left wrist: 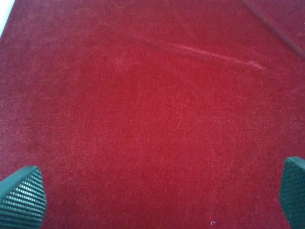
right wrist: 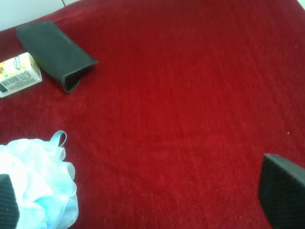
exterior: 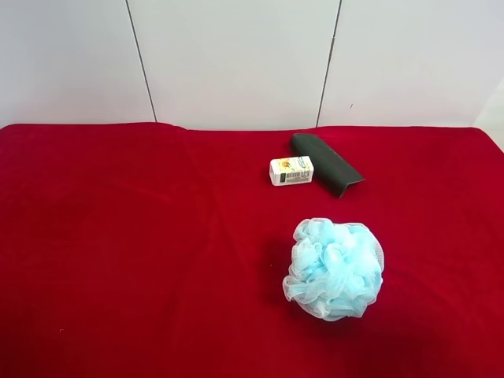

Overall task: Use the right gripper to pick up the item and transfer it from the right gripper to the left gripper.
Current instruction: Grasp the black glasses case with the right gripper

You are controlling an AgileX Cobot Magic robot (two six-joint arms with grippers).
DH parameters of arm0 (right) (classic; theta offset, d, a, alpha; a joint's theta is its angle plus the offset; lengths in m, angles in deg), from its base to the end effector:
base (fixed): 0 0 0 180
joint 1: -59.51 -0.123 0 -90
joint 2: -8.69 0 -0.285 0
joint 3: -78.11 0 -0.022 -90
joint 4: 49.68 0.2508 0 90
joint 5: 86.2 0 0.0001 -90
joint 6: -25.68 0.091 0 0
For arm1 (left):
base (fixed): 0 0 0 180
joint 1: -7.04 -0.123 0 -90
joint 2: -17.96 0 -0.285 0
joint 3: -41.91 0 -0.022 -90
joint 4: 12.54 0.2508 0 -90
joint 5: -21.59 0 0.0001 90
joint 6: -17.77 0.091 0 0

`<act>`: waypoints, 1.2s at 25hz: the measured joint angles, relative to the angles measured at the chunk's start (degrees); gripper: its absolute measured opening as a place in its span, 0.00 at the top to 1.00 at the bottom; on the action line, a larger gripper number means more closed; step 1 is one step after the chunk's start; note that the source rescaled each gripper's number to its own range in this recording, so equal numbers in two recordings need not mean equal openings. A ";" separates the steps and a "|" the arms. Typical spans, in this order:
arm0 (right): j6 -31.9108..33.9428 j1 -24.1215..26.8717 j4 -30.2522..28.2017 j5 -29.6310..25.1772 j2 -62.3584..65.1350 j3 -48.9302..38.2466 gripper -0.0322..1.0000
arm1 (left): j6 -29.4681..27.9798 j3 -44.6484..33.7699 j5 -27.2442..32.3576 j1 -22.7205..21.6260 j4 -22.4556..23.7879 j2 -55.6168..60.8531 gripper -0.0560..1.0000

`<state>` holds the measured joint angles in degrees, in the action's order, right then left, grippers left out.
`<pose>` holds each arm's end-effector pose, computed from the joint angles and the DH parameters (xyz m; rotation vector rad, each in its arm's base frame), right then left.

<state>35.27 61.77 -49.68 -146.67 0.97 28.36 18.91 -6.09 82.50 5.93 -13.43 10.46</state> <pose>-0.0024 0.0001 0.2720 0.2126 2.0484 0.0792 -0.0069 -0.0014 0.2798 0.0014 2.0316 0.0062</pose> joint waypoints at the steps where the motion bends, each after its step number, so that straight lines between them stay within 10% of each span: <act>1: 0.00 0.00 0.00 0.00 0.00 0.00 0.00 | 0.00 0.00 0.00 0.00 0.00 0.00 0.02; 30: 0.05 0.00 0.00 0.00 0.00 0.00 0.00 | 0.00 0.00 0.00 0.00 0.05 0.00 0.02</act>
<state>35.33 61.77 -49.68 -146.67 0.97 28.36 18.91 -6.09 82.50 5.93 -13.38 10.46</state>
